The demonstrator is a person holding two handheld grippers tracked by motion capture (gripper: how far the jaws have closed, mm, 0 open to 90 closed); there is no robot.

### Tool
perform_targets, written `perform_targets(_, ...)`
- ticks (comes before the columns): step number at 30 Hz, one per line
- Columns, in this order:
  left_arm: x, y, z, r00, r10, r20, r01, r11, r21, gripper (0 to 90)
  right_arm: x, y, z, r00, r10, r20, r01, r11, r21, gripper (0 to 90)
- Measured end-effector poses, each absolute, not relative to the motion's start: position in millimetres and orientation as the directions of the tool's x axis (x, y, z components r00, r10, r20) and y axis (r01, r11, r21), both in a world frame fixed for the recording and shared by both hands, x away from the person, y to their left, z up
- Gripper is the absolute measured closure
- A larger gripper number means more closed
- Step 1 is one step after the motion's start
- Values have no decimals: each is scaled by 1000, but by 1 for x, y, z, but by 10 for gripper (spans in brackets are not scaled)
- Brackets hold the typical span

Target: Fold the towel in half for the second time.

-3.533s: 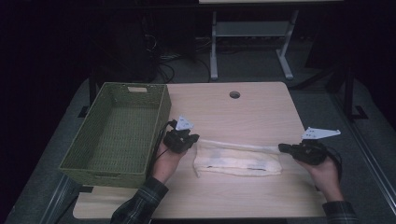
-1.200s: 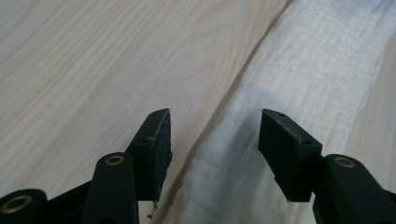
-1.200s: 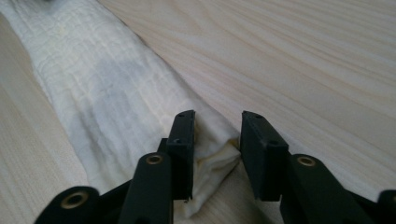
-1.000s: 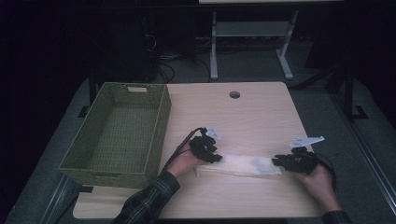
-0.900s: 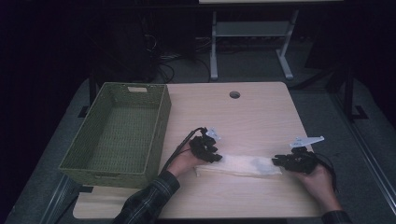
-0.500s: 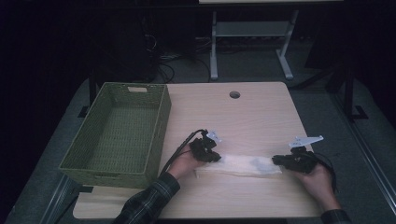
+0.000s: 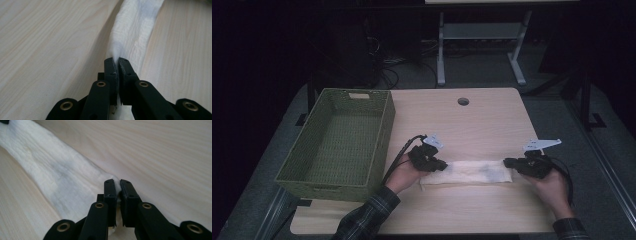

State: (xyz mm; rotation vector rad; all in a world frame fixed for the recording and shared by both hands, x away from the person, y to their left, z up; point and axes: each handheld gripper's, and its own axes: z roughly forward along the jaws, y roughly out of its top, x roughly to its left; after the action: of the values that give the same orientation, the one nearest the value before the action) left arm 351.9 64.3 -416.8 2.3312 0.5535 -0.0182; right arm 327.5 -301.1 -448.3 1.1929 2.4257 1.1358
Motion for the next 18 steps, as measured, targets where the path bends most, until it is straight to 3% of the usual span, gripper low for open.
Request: perform_targets(18, 346, 93, -373, 891, 419, -176, 398, -532, 747, 860, 357, -280, -404, -672, 736, 81, 506, 377, 776, 840)
